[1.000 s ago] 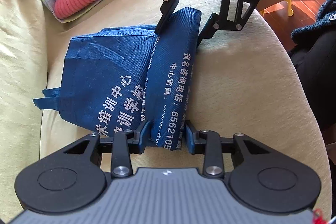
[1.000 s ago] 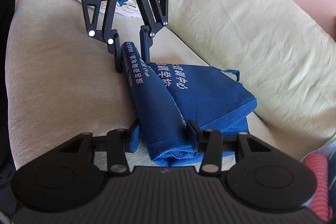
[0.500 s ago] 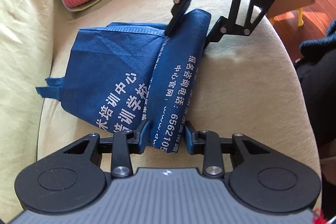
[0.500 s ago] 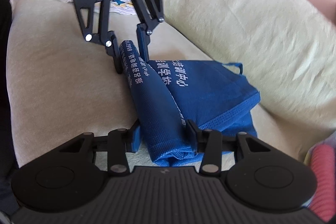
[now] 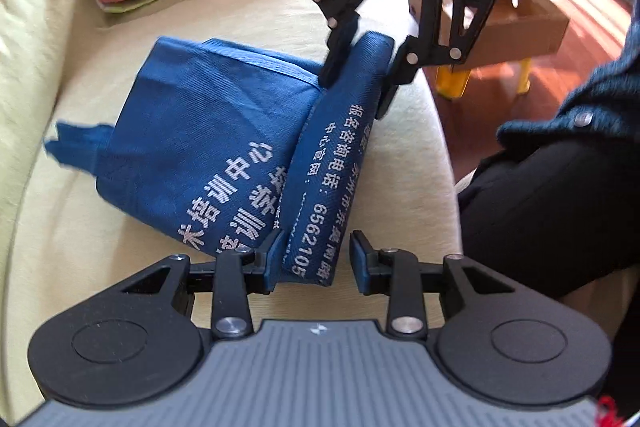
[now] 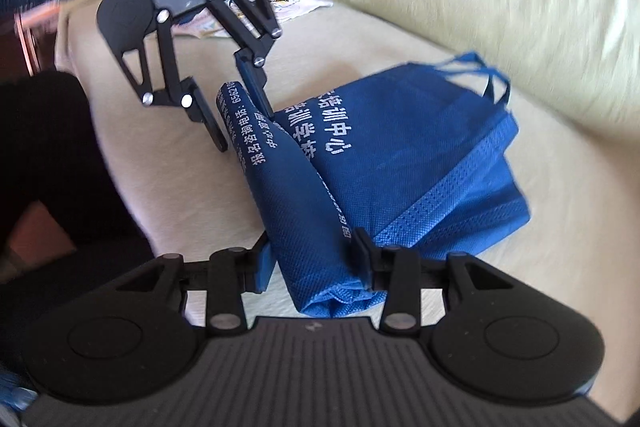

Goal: Fold shopping bag

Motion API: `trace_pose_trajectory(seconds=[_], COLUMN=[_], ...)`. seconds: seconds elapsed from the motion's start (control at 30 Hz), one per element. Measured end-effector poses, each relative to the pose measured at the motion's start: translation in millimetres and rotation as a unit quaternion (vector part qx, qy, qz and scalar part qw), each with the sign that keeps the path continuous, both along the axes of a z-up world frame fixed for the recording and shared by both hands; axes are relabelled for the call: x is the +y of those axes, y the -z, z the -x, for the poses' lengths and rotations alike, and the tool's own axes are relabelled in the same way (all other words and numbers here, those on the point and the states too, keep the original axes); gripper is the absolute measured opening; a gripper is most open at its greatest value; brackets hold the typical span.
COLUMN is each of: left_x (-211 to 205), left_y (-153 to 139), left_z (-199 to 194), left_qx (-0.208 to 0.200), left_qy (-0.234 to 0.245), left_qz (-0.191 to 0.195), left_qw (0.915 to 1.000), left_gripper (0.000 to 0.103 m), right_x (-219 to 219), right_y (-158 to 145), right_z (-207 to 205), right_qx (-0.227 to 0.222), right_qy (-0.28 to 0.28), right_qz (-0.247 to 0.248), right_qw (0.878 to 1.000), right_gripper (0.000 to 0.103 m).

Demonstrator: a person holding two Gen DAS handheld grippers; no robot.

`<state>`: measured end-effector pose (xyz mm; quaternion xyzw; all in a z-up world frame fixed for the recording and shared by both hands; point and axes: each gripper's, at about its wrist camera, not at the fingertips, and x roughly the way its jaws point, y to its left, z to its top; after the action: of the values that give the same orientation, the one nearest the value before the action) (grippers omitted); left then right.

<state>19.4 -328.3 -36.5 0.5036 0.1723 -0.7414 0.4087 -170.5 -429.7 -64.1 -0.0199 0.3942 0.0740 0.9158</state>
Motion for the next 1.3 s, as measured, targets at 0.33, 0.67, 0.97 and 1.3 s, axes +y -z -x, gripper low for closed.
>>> trace_pose_trajectory(seconds=[0.33, 0.67, 0.97, 1.3], left_x=[-16, -16, -9, 19], left_y=[3, 2, -10, -48], left_z=[-13, -10, -6, 6], left_qx=[0.014, 0.009, -0.037, -0.044], left_qy=[-0.027, -0.032, -0.056, -0.044], left_qz=[-0.008, -0.011, 0.033, 0.130], left_qw=[0.9995, 0.9994, 0.9972, 0.9896], left_gripper=[0.039, 0.039, 0.038, 0.020], right_x=[-30, -32, -57, -123], right_y=[-11, -9, -5, 24], right_z=[-26, -22, -26, -33], right_qx=[0.064, 0.072, 0.095, 0.143], right_qy=[0.057, 0.070, 0.100, 0.170], right_qz=[-0.101, -0.121, -0.200, -0.396], right_qw=[0.991, 0.988, 0.970, 0.891], right_gripper=[0.037, 0.037, 0.036, 0.032])
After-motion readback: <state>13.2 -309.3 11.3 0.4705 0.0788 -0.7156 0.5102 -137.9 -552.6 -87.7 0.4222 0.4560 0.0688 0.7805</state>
